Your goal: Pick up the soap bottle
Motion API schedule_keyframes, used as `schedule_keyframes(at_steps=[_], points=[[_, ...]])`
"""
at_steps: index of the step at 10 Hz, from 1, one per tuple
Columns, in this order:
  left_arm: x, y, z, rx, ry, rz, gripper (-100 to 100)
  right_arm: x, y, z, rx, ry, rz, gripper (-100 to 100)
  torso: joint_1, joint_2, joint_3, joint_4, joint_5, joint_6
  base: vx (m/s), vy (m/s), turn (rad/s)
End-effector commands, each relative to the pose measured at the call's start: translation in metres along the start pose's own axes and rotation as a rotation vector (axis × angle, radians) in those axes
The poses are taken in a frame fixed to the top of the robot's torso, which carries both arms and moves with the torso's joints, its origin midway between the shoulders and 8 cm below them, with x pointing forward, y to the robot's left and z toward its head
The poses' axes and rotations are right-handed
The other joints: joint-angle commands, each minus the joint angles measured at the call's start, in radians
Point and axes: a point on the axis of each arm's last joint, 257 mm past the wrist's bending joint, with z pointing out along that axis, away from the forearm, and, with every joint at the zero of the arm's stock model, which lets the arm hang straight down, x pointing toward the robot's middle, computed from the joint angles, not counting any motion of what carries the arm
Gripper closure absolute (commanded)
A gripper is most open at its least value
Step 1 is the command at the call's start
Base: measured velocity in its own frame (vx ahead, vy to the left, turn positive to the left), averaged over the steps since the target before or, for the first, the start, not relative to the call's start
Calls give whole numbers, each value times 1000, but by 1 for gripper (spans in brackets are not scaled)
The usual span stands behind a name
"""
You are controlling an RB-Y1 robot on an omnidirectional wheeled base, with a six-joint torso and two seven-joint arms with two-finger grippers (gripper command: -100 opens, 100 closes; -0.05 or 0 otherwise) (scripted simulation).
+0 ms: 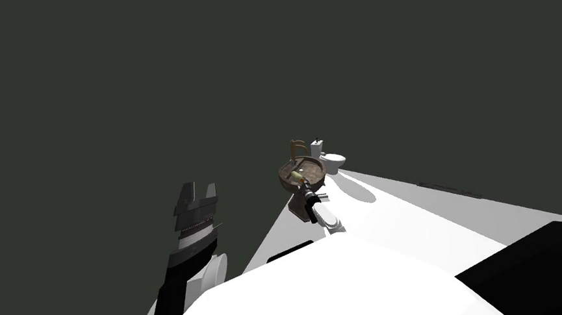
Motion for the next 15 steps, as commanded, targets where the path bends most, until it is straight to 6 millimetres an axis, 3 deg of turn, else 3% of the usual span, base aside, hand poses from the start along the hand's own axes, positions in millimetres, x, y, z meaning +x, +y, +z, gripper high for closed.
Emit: schedule_keyframes(at_steps=[1, 2, 3, 4, 5, 6, 7, 8, 11, 12, 15], points=[[0, 0, 0, 0, 0, 0, 0, 17, -10, 3, 15, 30, -2, -100, 0, 0, 0, 0, 0, 0, -32, 16, 168], [0, 0, 0, 0, 0, 0, 0, 32, -19, 4, 28, 55, 0, -100, 0, 0, 0, 0, 0, -1, -36, 14, 349], [0, 0, 0, 0, 0, 0, 0, 32, -19, 4, 28, 55, 0, -100, 0, 0, 0, 0, 0, -1, -23, 7, 75], [0, 0, 0, 0, 0, 0, 0, 61, -37, 4, 58, 104, 4, -100, 0, 0, 0, 0, 0, 0, -37, 27, 310], [0, 0, 0, 0, 0, 0, 0, 76, -47, 3, 74, 128, 6, -100, 0, -1, 0, 0, 0, -1, -73, 36, 366], [0, 0, 0, 0, 0, 0, 0, 76, -47, 3, 74, 128, 6, -100, -1, -6, -3, 0, 0, -4, -43, 24, 139], [0, 0, 0, 0, 0, 0, 0, 104, -67, 2, 106, 176, 10, -100, -2, -9, -5, -1, -1, -3, -35, 30, 341], [0, 0, 0, 0, 0, 0, 0, 118, -78, 0, 124, 199, 13, -100, -2, -11, -6, -1, -1, -4, -45, 31, 446], [0, 0, 0, 0, 0, 0, 0, 116, -78, 1, 122, 198, 6, -100, -4, -13, -7, -2, -1, -3, -10, 8, 24], [0, 0, 0, 0, 0, 0, 0, 116, -78, 1, 123, 198, 10, 100, -4, -14, -8, -2, -1, -3, 0, 0, 0], [0, 0, 0, 0, 0, 0, 0, 116, -78, 1, 123, 198, 9, 100, -4, -13, -8, -2, -1, -3, 0, 0, 0]])
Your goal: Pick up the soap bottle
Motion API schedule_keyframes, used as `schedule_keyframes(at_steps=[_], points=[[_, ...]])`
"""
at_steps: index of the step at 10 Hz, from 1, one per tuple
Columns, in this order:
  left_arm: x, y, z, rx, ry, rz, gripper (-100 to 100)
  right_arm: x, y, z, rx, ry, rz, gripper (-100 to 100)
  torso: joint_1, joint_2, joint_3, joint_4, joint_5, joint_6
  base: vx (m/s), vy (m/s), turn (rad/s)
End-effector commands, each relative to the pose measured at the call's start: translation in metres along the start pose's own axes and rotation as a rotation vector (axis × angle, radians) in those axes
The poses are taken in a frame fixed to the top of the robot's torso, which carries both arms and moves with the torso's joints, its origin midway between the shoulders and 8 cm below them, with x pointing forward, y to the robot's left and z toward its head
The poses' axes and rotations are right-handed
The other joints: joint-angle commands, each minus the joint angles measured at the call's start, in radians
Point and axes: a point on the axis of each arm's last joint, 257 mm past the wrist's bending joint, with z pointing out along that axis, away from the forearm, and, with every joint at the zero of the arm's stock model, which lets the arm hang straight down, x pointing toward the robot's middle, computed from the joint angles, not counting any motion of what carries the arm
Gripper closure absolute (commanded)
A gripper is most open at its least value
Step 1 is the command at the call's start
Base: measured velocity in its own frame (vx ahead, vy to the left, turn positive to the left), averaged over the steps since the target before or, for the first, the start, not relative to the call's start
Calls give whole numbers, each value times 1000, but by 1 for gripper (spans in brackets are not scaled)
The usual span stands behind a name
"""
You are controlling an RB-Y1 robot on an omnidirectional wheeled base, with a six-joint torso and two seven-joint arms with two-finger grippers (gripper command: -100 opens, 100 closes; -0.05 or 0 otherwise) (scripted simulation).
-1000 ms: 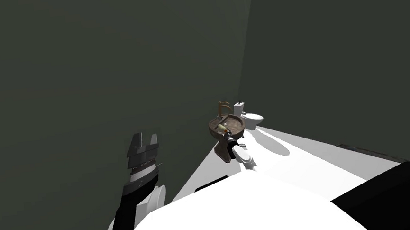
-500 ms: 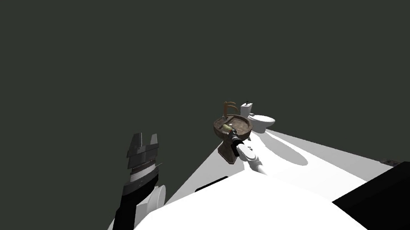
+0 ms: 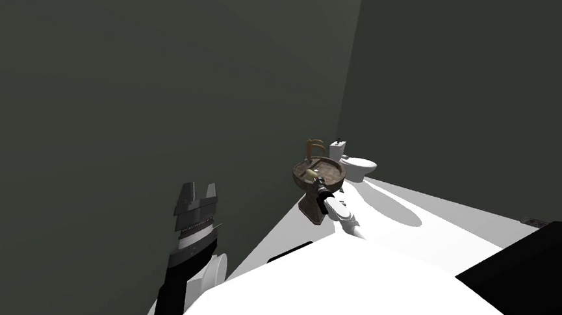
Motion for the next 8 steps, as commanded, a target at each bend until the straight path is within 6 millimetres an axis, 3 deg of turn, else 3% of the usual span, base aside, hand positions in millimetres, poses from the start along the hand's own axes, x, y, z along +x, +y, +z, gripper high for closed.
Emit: schedule_keyframes(at_steps=[1, 2, 3, 4, 5, 8], points=[[0, 0, 0, 0, 0, 0, 0, 0, 0, 0, 0, 0, 0, 100, 0, 0, 0, 0, 0, 0, 0, 0, 0], [0, 0, 0, 0, 0, 0, 0, 0, 0, 0, 0, 0, 0, 0, 0, 0, 0, 0, 0, 0, 0, 0, 0], [0, 0, 0, 0, 0, 0, 0, -12, 11, -3, -16, -23, 1, 100, 0, 0, 0, 0, 0, 0, 21, -16, -199], [0, 0, 0, 0, 0, 0, 0, -26, 21, -6, -33, -46, -1, 100, 0, 0, 0, 0, 0, 1, 36, -24, -331], [0, 0, 0, 0, 0, 0, 0, -26, 21, -6, -33, -46, -1, 100, -1, -1, 0, 0, 0, 2, 29, -16, -113], [0, 0, 0, 0, 0, 0, 0, -68, 50, -17, -79, -119, -8, 100, -1, 2, 1, -1, 0, 4, 42, -26, -253]])
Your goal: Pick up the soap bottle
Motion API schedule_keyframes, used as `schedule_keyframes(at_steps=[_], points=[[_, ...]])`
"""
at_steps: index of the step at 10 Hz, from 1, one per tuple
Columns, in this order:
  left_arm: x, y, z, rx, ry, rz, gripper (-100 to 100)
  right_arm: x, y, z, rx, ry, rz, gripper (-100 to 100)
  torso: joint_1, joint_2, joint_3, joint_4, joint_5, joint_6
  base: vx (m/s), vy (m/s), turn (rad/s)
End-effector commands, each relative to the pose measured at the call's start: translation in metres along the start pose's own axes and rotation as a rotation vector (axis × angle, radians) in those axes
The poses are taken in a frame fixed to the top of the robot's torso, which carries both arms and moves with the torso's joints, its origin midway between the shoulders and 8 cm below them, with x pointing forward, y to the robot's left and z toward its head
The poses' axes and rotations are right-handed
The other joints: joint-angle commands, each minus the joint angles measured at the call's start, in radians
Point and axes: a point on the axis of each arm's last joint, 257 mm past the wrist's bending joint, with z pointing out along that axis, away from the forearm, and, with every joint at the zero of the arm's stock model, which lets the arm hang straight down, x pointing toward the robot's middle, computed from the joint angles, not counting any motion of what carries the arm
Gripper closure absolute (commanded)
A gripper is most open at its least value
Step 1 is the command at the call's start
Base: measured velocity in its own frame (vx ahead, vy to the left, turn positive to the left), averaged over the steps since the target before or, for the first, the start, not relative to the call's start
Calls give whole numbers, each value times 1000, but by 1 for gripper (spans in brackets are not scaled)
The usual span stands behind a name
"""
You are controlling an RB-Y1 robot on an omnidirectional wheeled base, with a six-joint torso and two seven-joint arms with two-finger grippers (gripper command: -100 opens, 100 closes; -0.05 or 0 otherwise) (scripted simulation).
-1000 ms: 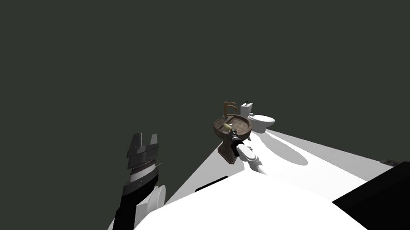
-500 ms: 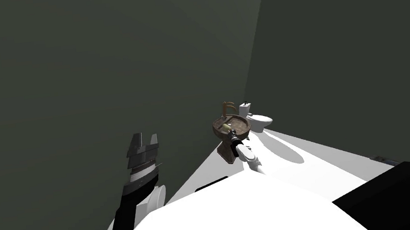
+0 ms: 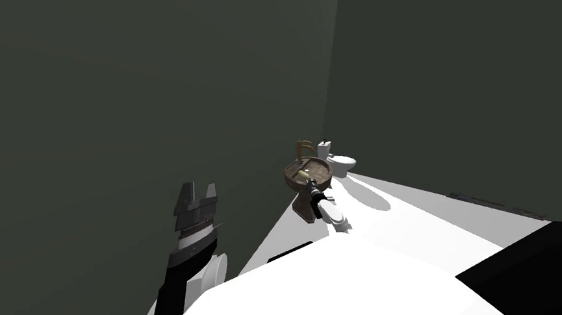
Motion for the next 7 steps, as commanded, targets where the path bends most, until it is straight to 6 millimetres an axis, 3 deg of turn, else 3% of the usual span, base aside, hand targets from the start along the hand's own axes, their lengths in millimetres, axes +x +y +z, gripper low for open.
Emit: schedule_keyframes(at_steps=[1, 4, 6, 7], points=[[0, 0, 0, 0, 0, 0, 0, -21, 18, -3, -29, -37, -8, 100, 0, 0, 0, 0, 0, 0, 49, -26, -296], [0, 0, 0, 0, 0, 0, 0, -66, 43, -11, -69, -113, -13, 100, 1, 5, 0, -4, -3, 0, 41, -23, -293], [0, 0, 0, 0, 0, 0, 0, -64, 41, -11, -61, -108, -10, 100, 3, 9, 2, -5, -3, 0, 19, -5, -29], [0, 0, 0, 0, 0, 0, 0, -64, 42, -11, -64, -110, -11, 0, 3, 11, 3, -5, -3, 0, 0, 0, 0]])
